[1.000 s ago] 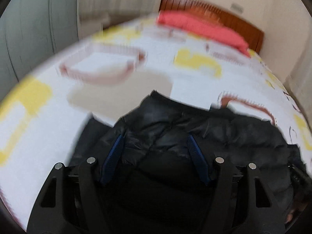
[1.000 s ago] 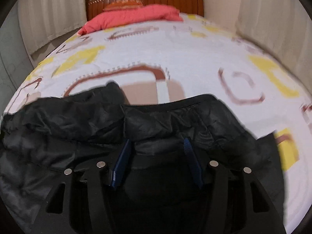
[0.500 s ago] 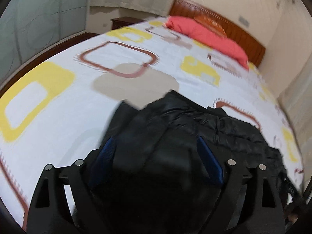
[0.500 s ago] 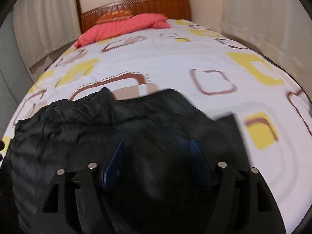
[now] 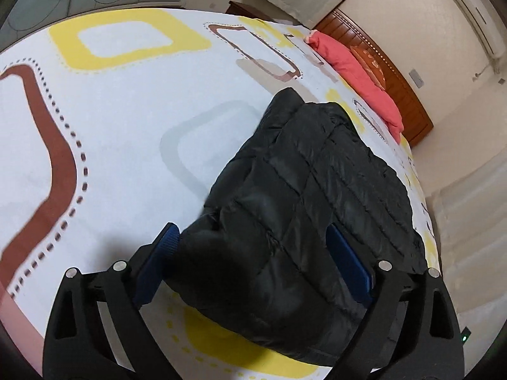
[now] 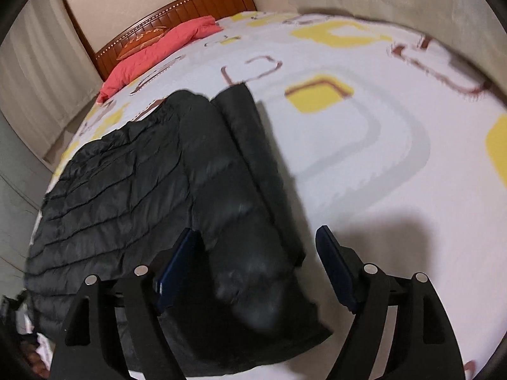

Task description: Fold large clothes

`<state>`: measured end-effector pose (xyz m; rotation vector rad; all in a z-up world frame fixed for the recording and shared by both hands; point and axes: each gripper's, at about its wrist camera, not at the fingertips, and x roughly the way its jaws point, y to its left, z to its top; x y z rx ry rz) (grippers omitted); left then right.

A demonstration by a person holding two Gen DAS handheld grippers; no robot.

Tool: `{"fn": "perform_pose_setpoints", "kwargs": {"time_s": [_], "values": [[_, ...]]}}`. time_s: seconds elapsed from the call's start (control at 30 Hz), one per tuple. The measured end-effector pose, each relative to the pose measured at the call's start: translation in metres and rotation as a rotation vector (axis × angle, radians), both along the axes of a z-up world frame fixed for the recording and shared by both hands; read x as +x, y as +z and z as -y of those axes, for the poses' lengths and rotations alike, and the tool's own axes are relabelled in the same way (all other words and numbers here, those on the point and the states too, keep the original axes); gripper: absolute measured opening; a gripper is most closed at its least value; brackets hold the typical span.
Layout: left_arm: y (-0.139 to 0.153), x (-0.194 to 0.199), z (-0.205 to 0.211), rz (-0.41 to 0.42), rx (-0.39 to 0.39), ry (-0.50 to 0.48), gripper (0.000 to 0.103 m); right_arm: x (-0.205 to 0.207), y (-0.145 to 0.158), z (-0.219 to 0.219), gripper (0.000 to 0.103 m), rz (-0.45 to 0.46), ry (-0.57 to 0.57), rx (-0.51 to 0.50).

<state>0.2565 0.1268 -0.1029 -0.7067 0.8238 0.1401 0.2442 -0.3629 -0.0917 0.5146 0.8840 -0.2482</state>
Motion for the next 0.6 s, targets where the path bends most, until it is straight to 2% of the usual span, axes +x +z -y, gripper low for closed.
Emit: {"fn": "perform_pose_setpoints", "kwargs": {"time_s": [0.07, 0.1, 0.13, 0.2, 0.23, 0.3, 0.37, 0.43, 0.6], "values": [[-0.005, 0.002, 0.001, 0.002, -0.021, 0.006, 0.094, -0.003, -0.009, 0.000, 0.078, 0.013, -0.002, 0.072], [-0.008, 0.002, 0.000, 0.001, -0.026, 0.011, 0.090, -0.004, -0.015, 0.000, 0.077, 0.017, -0.006, 0.117], [-0.011, 0.002, 0.000, -0.010, -0.010, 0.032, 0.081, -0.005, -0.018, -0.001, 0.076, 0.026, -0.021, 0.127], [-0.013, 0.002, 0.001, -0.007, -0.002, 0.027, 0.057, -0.006, -0.017, -0.007, 0.059, 0.035, -0.021, 0.098], [-0.013, 0.001, 0.003, 0.004, 0.003, 0.020, 0.052, -0.007, -0.015, -0.010, 0.055, 0.043, -0.018, 0.091], [-0.006, 0.002, 0.009, 0.020, 0.042, 0.005, 0.035, -0.010, -0.011, -0.014, 0.040, 0.059, -0.009, 0.081], [-0.001, -0.001, 0.013, 0.032, 0.053, -0.001, 0.028, -0.014, -0.006, -0.016, 0.033, 0.075, -0.001, 0.078], [0.003, -0.007, 0.011, 0.038, 0.028, 0.002, 0.025, -0.020, -0.004, -0.015, 0.030, 0.091, 0.006, 0.099], [0.006, -0.029, 0.006, 0.041, 0.026, 0.004, 0.023, -0.044, -0.001, -0.020, 0.029, 0.102, 0.017, 0.096]]}}
